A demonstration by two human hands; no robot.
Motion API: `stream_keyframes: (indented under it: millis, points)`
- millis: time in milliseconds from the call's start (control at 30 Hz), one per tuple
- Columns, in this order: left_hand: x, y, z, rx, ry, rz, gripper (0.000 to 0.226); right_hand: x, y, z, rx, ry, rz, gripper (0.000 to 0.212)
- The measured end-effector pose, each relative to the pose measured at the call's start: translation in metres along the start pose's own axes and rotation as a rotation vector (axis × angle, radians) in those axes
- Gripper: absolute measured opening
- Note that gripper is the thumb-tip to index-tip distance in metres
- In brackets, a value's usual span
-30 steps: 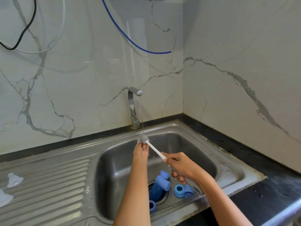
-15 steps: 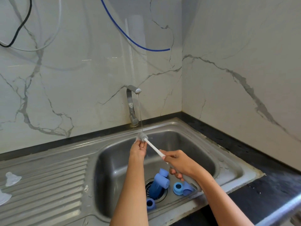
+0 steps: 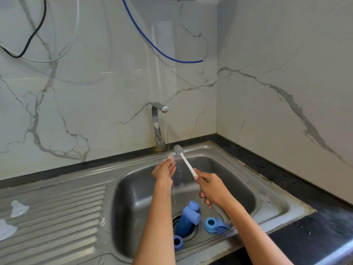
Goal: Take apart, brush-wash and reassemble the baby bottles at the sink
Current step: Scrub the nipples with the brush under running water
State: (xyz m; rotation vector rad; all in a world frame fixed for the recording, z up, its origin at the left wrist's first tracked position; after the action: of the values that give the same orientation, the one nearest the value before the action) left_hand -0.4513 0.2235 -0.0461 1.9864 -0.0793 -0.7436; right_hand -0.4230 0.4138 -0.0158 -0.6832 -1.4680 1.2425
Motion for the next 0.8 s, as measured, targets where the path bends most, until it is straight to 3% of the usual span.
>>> stream_keyframes:
  millis: [100, 300, 600, 800]
  points:
    - [0.006, 0.003, 0.004, 0.0, 0.062, -0.059, 0.029, 0.002, -0.002, 0.0, 0.021, -0.019, 0.039, 0.041]
    - [0.001, 0.006, 0.002, 0.081, 0.015, -0.245, 0.034, -0.011, -0.001, -0.01, 0.022, -0.121, -0.031, 0.042]
    - [0.002, 0.007, -0.003, 0.07, 0.073, -0.281, 0.013, -0.012, -0.001, -0.008, -0.029, -0.116, 0.049, 0.041]
    - [0.016, 0.006, 0.0, 0.042, 0.184, -0.318, 0.031, -0.014, 0.001, -0.011, -0.045, -0.151, 0.021, 0.041]
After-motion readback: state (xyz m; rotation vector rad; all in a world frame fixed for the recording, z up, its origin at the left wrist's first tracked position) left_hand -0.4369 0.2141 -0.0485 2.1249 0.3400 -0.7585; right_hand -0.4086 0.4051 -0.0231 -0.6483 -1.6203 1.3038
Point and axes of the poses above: each hand's wrist, its own z-axis towards the middle knuckle, its own x-axis out of the back of the hand, y = z × x, the point moved 5 cm from there along z, towards the middle knuckle, and after that the axes turned 12 degrees about y, right-handed, at the moved point
